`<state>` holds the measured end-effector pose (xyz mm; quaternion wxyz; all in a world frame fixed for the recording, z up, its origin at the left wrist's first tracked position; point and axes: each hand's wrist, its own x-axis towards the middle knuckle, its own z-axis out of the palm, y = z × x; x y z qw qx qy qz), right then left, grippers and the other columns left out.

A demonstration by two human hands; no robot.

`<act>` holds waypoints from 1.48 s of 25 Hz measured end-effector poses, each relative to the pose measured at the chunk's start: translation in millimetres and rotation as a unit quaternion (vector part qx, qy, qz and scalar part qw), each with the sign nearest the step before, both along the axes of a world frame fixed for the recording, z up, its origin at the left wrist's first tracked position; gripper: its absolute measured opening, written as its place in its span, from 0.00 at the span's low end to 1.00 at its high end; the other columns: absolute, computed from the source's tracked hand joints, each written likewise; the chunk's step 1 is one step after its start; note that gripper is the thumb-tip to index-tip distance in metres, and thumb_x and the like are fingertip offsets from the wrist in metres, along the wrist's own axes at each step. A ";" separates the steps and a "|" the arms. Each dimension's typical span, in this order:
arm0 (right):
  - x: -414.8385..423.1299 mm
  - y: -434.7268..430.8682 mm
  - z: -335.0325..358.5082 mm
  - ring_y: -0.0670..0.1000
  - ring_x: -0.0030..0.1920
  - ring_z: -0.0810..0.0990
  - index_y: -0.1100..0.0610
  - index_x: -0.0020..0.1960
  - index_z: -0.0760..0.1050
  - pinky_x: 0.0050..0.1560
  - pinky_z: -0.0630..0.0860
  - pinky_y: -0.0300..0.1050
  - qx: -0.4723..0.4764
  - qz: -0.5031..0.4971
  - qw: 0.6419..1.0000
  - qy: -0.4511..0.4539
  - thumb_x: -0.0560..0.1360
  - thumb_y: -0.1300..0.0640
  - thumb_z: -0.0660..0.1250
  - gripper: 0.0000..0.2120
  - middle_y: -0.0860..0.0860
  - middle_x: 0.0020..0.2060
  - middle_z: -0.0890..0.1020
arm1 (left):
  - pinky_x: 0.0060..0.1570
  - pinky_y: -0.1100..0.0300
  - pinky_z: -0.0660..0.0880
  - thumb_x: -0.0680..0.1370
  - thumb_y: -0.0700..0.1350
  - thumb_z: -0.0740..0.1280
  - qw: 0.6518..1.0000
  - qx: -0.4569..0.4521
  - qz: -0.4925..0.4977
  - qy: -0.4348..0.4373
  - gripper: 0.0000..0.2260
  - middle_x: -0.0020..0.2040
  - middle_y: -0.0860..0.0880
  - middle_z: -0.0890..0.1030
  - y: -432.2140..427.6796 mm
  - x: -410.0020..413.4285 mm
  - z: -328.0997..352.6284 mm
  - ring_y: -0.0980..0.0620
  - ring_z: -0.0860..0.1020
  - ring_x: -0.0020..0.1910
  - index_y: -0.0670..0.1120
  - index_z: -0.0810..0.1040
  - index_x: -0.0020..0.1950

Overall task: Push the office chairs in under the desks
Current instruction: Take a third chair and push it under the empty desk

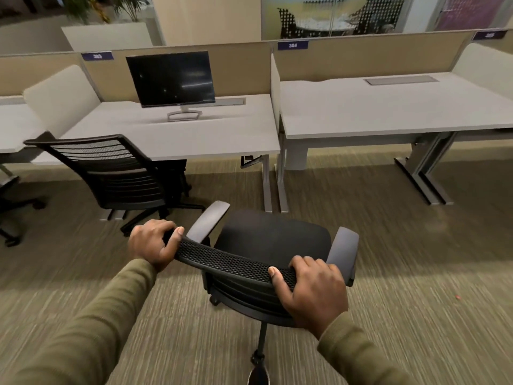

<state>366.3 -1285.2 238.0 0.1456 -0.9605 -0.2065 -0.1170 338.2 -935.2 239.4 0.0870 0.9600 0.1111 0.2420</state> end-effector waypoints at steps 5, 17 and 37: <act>92.2 -34.6 -3.4 0.52 0.37 0.77 0.50 0.41 0.75 0.41 0.70 0.50 -0.003 -0.033 0.999 -0.021 0.76 0.31 0.52 0.25 0.47 0.35 0.79 | 0.40 0.49 0.72 0.76 0.59 0.55 1.000 0.009 -0.021 -0.018 0.25 0.37 0.45 0.83 -32.0 112.1 -6.7 0.41 0.81 0.41 0.43 0.84 0.41; 346.0 -145.0 -2.4 0.52 0.34 0.76 0.48 0.35 0.72 0.40 0.64 0.48 -0.014 -0.132 0.990 -0.048 0.74 0.33 0.56 0.21 0.45 0.28 0.73 | 0.41 0.52 0.69 0.76 0.64 0.50 0.997 -0.015 -0.073 0.030 0.26 0.33 0.49 0.80 -143.0 396.3 -9.5 0.45 0.78 0.38 0.49 0.79 0.36; 689.6 -310.8 19.8 0.53 0.36 0.74 0.49 0.38 0.72 0.42 0.66 0.49 -0.105 -0.098 0.990 0.012 0.79 0.38 0.50 0.22 0.48 0.33 0.76 | 0.47 0.49 0.67 0.83 0.59 0.53 0.984 -0.029 -0.083 0.155 0.20 0.46 0.47 0.82 -305.8 690.3 -1.2 0.43 0.77 0.47 0.48 0.78 0.48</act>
